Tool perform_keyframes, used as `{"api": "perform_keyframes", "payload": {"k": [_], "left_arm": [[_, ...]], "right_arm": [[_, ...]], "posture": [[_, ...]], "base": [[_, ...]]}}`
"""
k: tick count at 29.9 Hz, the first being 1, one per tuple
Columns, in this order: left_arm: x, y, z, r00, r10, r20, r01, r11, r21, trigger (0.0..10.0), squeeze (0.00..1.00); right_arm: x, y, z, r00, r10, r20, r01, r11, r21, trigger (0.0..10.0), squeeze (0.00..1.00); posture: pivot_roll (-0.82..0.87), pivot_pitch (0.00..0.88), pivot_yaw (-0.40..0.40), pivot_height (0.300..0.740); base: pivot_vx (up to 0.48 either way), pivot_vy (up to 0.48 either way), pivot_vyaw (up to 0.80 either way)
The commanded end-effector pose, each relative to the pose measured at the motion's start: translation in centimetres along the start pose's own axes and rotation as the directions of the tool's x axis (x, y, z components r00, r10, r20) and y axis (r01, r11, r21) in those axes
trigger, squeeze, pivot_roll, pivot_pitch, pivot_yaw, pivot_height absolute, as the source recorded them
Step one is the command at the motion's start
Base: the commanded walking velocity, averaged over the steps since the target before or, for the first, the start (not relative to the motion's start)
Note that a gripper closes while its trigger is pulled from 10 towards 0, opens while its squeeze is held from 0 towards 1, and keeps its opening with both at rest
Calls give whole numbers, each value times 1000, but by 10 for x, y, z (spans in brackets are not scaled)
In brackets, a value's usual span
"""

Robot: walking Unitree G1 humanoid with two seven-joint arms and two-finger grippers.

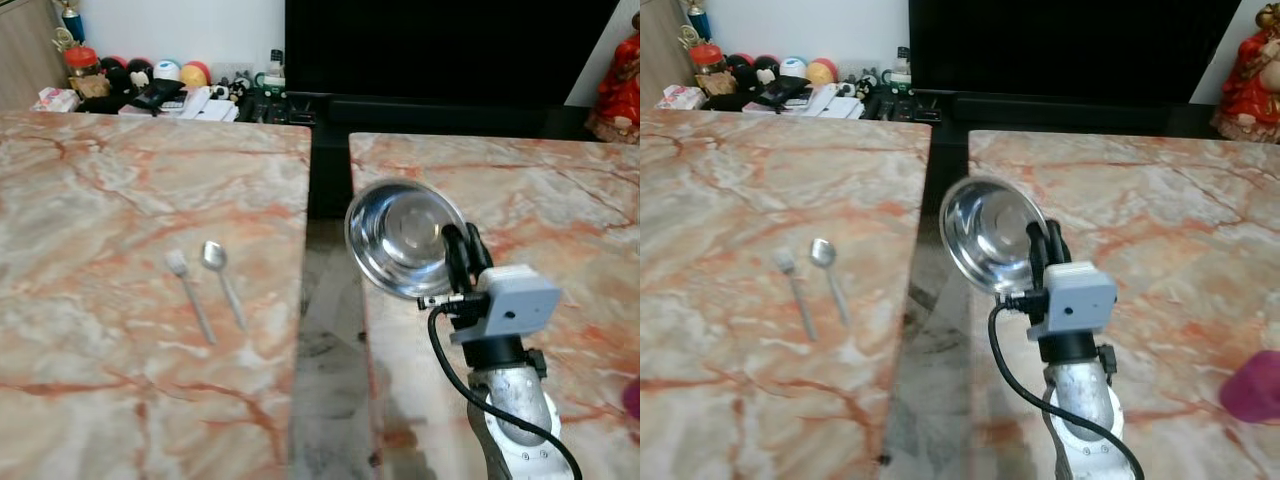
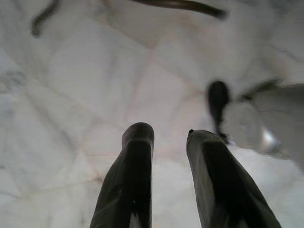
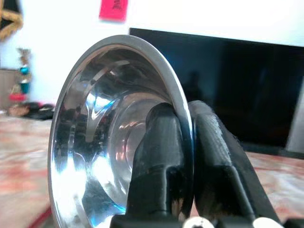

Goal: Setting the table

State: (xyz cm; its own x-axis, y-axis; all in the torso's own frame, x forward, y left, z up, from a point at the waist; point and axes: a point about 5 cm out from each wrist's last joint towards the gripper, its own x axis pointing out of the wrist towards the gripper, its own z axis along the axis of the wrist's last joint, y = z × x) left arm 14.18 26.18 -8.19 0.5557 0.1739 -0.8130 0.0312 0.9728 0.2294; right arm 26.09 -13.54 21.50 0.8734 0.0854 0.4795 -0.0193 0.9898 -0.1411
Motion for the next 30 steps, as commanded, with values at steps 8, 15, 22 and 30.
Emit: {"api": "perform_keyframes", "payload": {"k": [8,15,22,30], "left_arm": [[-2,0,-8,1000,0,-23,0,1000,4,10000,0],[-2,0,-7,1000,3,-19,-3,1000,5,10000,0],[-2,1,-6,1000,7,-18,-7,1000,3,10000,0],[-1,1,-4,1000,6,-12,-6,1000,4,10000,0]], "right_arm": [[0,-7,18,995,-68,72,70,997,-26,10000,0],[1,-13,22,987,-135,83,137,990,-21,10000,0],[-4,-18,26,976,-207,64,206,978,27,10000,0],[-14,-38,27,944,-329,42,329,944,-14,10000,0]], "posture": [[-57,152,5,740],[-60,151,4,740],[-70,153,7,740],[-78,155,7,740]], "base": [[0,-432,0],[0,-431,0],[0,-59,0],[0,0,0]]}}
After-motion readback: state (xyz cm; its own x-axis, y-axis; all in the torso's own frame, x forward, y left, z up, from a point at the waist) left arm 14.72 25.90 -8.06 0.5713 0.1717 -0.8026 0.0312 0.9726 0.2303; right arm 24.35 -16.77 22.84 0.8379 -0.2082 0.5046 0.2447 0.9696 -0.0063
